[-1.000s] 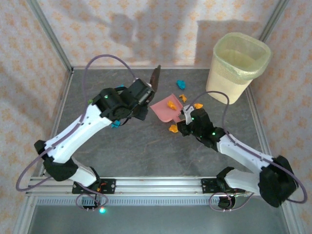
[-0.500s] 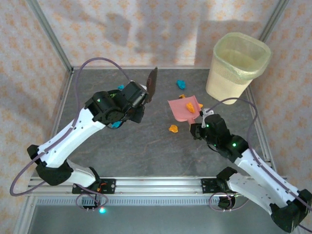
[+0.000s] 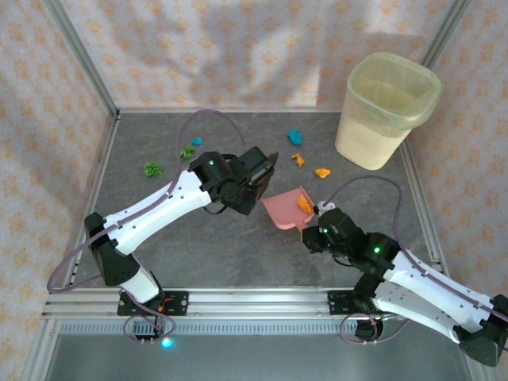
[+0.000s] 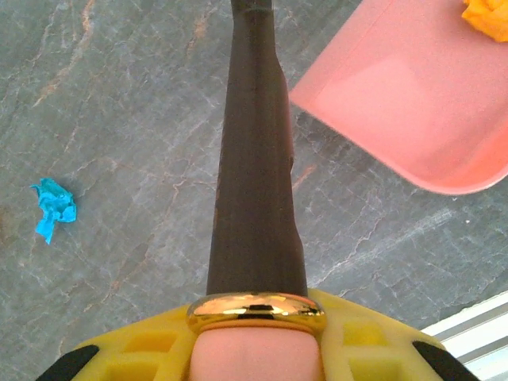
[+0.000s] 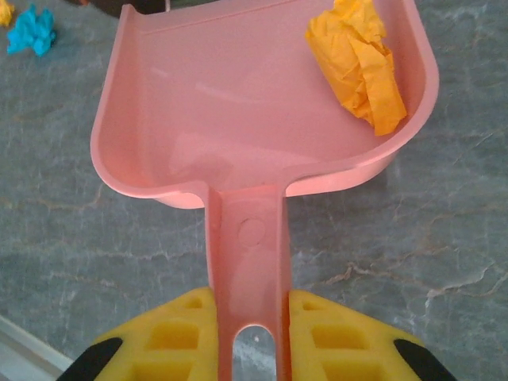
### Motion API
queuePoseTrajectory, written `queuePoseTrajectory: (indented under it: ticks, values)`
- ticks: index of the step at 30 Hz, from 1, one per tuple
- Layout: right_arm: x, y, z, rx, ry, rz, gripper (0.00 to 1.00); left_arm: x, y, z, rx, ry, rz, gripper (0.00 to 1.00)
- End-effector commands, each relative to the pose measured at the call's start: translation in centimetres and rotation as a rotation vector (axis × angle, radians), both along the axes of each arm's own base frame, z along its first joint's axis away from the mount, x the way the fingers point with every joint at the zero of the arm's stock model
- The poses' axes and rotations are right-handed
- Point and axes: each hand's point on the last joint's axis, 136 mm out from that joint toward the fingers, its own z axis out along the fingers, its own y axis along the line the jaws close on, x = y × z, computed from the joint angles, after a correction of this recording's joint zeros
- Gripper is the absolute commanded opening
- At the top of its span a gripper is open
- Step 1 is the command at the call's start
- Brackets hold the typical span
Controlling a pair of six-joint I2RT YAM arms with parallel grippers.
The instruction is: Sweep away the paper scraps from the table
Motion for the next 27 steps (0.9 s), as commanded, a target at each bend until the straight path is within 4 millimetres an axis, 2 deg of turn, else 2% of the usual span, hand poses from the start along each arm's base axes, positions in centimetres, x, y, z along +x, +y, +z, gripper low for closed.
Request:
queuePoseTrajectory:
  ticks: [1,7,14,22,27]
  values:
    - [-0.8,-0.3,-0.4,-0.021,-0.003,-0.017,0.0,-0.3,-0.5,-0.2,0.015,0.007,-0.036,0.0]
    - [-2.8,0.2,-1.0,-0.056,-0.012,0.029,0.0,-0.3,-1.4,-1.3,0.03,0.036,-0.058,0.0]
    - [-4.4,-0.3,-3.5,-0.078,0.041,0.031,0.0,-0.6,-2.1,-2.4,0.057,0.072,-0.083,0.0]
    - [-5.0,-0.5,-4.8,-0.099,0.09,0.032,0.0,-0.6,-2.8,-3.2,0.091,0.092,-0.108,0.0]
    - [-4.5,-0.4,-5.5,-0.143,0.095,0.007,0.0,-0.8,-3.5,-3.9,0.113,0.11,-0.134,0.0]
